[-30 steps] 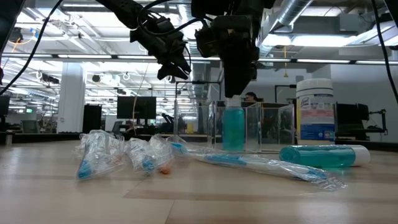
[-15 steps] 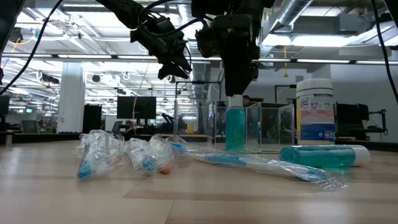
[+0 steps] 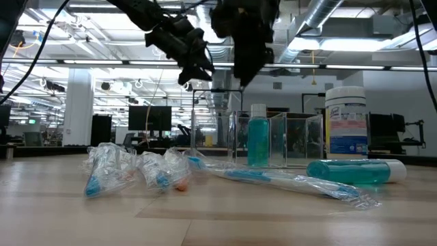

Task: Pick & Place toothbrushing station
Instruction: Adjust the transparent organizer

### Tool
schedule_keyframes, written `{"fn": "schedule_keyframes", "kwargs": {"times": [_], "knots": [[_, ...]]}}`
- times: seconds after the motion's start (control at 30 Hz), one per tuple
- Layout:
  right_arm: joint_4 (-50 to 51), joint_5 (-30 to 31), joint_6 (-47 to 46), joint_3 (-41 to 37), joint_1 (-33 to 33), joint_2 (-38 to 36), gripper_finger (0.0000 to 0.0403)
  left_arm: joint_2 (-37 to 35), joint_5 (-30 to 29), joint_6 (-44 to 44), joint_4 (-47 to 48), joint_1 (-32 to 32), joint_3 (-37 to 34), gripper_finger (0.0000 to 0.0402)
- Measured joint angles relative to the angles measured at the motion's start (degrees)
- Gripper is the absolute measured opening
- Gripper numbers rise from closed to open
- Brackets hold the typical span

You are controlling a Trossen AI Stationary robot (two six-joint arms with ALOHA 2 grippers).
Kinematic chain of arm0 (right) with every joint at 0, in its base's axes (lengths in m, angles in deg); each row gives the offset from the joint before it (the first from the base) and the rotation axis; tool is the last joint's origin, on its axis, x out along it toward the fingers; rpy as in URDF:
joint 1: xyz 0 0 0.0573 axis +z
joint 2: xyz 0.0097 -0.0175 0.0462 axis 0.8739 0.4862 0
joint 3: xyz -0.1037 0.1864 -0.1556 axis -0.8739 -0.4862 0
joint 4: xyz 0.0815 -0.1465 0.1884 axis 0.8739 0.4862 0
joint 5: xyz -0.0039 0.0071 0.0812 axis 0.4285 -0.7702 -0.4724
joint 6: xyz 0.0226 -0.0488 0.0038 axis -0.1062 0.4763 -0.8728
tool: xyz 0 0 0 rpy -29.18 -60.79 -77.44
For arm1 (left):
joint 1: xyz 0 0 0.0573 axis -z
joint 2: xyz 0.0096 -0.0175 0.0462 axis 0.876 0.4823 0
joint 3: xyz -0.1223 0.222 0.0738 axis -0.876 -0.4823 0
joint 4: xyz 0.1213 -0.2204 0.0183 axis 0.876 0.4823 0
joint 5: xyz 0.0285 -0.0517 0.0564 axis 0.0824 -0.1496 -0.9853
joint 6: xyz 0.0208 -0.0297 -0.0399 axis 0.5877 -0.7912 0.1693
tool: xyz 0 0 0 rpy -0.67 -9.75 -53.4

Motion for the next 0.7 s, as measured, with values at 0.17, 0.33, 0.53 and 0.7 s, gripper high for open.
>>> {"fn": "schedule_keyframes", "kwargs": {"times": [0.17,0.33,0.53,0.7], "knots": [[0.57,6.7,0.94,4.67,0.07,-5.82,0.0175,-5.48,0.73,-3.15,-8.67,1.58,0.03,0.0159],[1.29,9.38,-2.11,5.56,0.08,-15.53,0.0175,-15.44,-2.04,-8.75,-15.44,4.76,0.05,0.0159],[1.42,19.57,-9.82,5.52,6.82,-26.25,0.0175,-25.7,-15.02,-10.73,-14.98,18.89,0.13,0.0159],[2.12,32.33,-14.72,5.52,13.06,-34.87,0.0175,-27.06,-32.71,-11.94,-9.96,37.58,0.13,0.0159]]}}
